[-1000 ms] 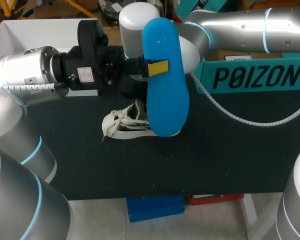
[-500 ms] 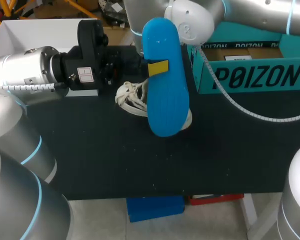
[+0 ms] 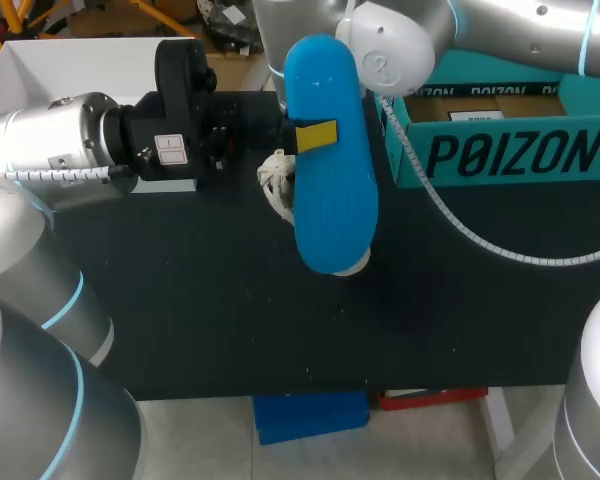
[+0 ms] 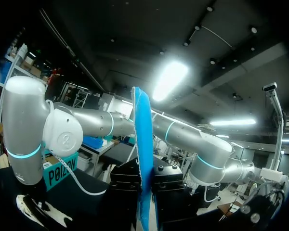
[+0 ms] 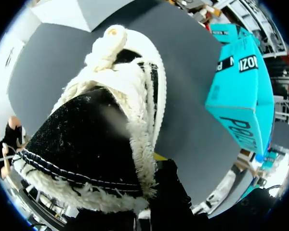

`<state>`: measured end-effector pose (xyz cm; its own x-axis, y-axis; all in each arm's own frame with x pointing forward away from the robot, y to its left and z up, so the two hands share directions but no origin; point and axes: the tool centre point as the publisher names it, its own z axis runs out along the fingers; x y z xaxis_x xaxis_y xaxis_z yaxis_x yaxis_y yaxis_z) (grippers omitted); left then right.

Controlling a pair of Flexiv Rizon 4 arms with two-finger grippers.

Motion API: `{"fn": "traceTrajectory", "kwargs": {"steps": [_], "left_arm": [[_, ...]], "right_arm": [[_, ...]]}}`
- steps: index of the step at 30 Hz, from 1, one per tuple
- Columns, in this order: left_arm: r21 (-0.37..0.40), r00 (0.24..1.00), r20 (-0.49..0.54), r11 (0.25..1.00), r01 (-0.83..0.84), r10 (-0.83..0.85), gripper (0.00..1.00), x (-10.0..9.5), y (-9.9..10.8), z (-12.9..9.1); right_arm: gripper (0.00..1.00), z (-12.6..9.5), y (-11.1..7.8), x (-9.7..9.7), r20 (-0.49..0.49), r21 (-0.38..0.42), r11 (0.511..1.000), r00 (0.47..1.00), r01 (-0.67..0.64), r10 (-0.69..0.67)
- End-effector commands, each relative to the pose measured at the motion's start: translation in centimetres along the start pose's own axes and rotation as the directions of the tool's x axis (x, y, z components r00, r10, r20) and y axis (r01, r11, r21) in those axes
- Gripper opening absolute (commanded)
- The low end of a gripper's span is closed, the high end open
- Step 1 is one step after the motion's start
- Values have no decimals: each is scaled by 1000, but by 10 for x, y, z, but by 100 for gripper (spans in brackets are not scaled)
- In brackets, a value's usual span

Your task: Take the shoe out of the shoebox, open the shoe tongue, remove and reinsert the insole, then place the shoe into the shoebox

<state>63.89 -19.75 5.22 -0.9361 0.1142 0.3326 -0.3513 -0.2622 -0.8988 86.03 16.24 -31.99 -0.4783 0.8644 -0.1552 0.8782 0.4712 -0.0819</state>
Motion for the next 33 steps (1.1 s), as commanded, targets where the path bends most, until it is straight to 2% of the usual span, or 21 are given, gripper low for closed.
{"fn": "traceTrajectory", "kwargs": {"steps": [1, 7, 26, 33], "left_arm": [[2, 1000, 3, 1000, -2, 2, 0, 0, 1, 1], [2, 1000, 3, 1000, -2, 2, 0, 0, 1, 1], [2, 1000, 3, 1000, -2, 2, 0, 0, 1, 1], [2, 1000, 3, 1000, -2, 2, 0, 0, 1, 1]], "right_arm": [[0, 2, 7, 2, 9, 72, 773, 775, -630, 632], [0, 13, 14, 5, 7, 69, 763, 765, -643, 644], [0, 58, 20, 20, 36, 20, 822, 822, -569, 568], [0, 71, 19, 20, 22, 8, 845, 845, -534, 534]]}}
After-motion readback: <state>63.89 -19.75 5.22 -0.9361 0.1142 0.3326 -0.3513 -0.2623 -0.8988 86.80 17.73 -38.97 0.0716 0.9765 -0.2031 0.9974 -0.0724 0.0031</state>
